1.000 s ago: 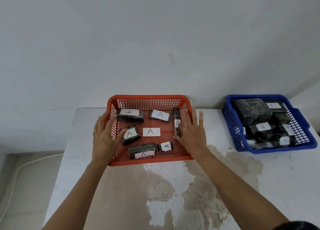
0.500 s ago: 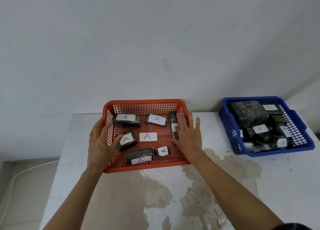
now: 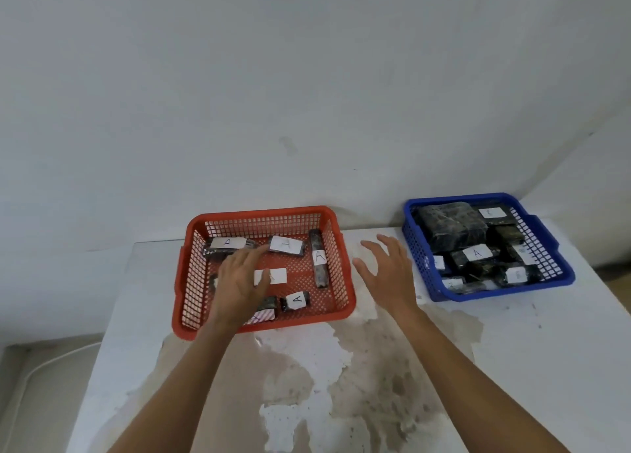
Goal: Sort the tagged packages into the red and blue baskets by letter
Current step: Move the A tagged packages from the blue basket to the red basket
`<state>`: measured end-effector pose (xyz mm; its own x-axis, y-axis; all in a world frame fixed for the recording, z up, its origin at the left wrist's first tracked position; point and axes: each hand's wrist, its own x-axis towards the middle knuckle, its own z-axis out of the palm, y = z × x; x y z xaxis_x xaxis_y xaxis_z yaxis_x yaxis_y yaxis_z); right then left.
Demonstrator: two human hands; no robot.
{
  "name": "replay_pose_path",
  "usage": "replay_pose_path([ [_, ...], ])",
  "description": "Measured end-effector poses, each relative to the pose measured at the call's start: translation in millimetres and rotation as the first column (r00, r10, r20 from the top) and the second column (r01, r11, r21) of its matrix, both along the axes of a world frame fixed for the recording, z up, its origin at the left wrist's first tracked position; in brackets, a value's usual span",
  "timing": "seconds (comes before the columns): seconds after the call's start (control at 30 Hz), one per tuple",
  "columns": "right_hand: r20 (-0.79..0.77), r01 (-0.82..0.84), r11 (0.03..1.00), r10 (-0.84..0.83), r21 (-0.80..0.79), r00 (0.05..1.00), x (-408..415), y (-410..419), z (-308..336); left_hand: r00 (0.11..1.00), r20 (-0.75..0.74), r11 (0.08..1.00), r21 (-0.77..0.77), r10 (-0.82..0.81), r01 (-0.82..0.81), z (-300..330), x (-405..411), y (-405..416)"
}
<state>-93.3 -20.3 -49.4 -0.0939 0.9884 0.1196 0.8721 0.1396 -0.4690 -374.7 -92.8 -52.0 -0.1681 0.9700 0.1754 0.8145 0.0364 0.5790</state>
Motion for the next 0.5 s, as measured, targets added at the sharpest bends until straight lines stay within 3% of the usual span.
replay_pose_path([
  [0.17, -0.077, 0.059, 0.998, -0.056, 0.033, 0.995, 67.6, -12.6, 11.3, 0.978, 0.136, 0.985, -0.052, -0.156, 0.164, 13.7, 95.5, 17.3],
  [0.33, -0.034, 0.091, 0.996, -0.091, -0.005, 0.995, 155.8, -9.0, 11.5, 0.960, 0.113, 0.966, 0.049, -0.257, 0.253, 12.9, 191.8, 32.2],
  [0.5, -0.018, 0.045, 0.999, -0.045, -0.010, 0.999, 233.5, 11.2, 2.6, 0.952, 0.158, 0.964, 0.009, -0.264, 0.266, 6.4, 275.4, 49.9],
])
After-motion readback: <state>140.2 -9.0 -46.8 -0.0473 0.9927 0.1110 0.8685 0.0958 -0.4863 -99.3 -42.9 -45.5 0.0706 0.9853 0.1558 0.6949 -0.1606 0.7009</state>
